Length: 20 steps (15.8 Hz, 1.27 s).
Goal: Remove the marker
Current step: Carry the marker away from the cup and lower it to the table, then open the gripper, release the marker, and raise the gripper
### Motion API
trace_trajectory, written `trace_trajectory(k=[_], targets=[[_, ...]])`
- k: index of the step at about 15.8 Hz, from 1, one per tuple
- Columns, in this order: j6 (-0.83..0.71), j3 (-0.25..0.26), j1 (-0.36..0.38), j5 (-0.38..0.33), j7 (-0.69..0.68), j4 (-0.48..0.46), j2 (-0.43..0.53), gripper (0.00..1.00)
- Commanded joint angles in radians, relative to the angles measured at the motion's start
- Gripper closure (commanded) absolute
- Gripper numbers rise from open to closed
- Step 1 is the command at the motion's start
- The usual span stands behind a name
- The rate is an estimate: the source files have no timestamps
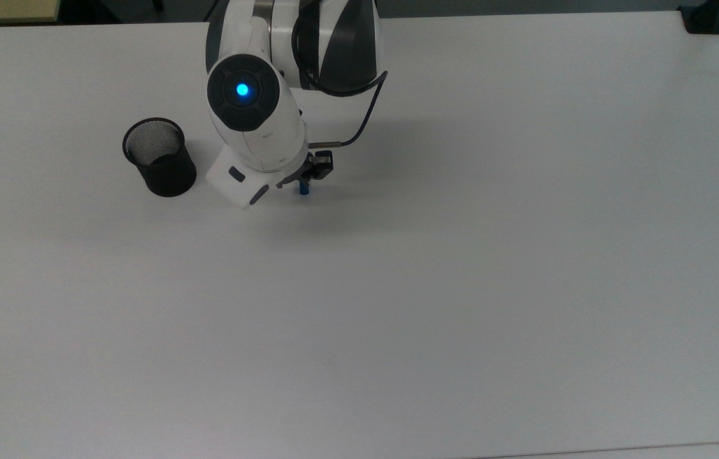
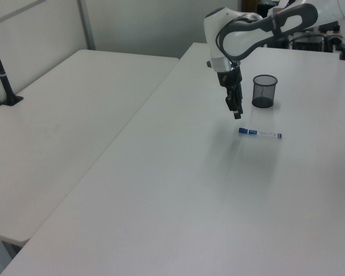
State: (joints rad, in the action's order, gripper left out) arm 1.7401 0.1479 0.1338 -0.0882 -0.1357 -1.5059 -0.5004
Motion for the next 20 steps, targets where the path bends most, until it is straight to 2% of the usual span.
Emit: trace_trajectory(k=[1,9,15,20], targets=[[0.015,0.018,0.001,0.018,0.088,-0.005,0.094,0.00],[-0.076,0.018,-0.065,0.030,0.090,-0.030,0.293,0.00],[-0.070,0.018,-0.079,0.031,0.077,-0.154,0.427,0.00],[-0.070,0.018,-0.098,0.031,0.076,-0.177,0.465,0.00]])
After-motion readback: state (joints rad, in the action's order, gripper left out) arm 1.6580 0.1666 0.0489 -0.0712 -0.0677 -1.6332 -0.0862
